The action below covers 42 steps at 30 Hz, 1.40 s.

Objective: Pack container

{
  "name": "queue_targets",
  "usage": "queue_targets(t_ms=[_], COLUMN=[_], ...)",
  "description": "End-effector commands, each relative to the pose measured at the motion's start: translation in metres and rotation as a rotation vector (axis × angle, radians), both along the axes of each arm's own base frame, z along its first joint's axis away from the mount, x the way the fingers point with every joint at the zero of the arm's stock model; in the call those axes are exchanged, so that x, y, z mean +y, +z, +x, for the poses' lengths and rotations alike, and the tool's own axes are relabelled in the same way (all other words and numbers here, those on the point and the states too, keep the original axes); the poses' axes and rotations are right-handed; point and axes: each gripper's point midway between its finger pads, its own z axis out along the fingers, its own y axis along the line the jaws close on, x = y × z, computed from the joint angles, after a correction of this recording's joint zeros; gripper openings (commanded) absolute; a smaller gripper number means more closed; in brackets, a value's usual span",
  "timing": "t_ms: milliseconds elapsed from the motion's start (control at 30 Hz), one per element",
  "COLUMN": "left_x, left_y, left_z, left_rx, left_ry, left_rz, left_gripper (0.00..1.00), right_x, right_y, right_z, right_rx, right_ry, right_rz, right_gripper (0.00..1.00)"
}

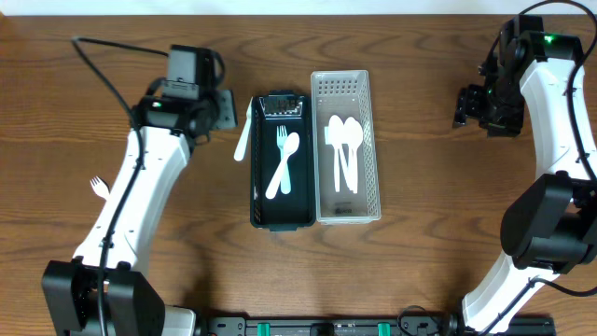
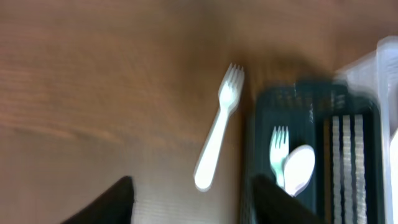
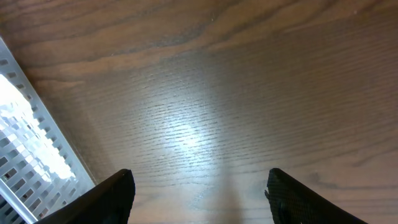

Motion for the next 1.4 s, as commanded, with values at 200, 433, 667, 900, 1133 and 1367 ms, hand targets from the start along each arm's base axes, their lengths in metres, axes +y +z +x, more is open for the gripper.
queue_targets(t_ms=[200,433,667,900,1133,1367], left_x=[-0.002,0.006,0.014,0.003,0.000,-0.003], left_y=[0.037,0.047,-0.021,-0.070,-0.088,-0.106], left_z=[0.042,0.071,0.059,0.054,0.053,0.049], left_rx=[-0.046,0.072,0.322,0.447,0.482,0.525], left_ry=[-0.035,-0.029,-0.052,-0.154,-0.195,-0.239], left_rz=[-0.035,-0.009,-0.012,-0.030,-0.034,-0.019], left_gripper=[0.55,0.58,0.64,0.70,0.71,0.71], right_x=[0.002,0.003,0.003,0.003,0.003,0.003], right_y=[-0.002,-0.002,-0.002,-0.002,-0.002,-0.002], right_z=[-0.002,-0.005,-0.008,-0.008,-0.008,-0.007], right_rx=[0.016,0.028,0.040,0.040,0.040,0.040], right_ry=[-0.035,-0.037,-0.061,-0.062,-0.062,-0.062], right_rz=[0.011,0.012,0.014,0.014,0.014,0.014], right_gripper=[0.72,0.71,0.72,0.72,0.72,0.72])
